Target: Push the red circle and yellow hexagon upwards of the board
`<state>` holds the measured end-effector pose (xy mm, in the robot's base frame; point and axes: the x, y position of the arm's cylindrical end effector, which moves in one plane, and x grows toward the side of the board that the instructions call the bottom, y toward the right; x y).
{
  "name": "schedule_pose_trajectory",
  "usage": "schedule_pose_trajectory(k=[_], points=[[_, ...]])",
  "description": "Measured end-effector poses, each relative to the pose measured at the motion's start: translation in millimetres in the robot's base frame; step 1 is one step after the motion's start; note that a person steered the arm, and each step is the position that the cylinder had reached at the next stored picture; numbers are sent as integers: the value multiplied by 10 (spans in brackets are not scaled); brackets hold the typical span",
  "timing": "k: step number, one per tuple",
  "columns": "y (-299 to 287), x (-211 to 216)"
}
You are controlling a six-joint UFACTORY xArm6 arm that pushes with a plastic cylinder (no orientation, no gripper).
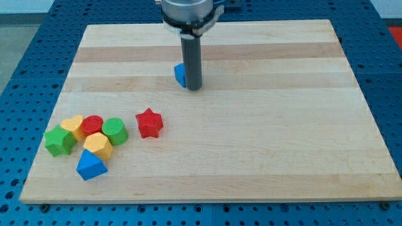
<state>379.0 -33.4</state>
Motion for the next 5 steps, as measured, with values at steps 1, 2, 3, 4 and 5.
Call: schedule_pose_trajectory(k=[1,2,3,4,5], points=[[54,-37],[359,611],[244,1349],[-319,1752],[-1025,1880]])
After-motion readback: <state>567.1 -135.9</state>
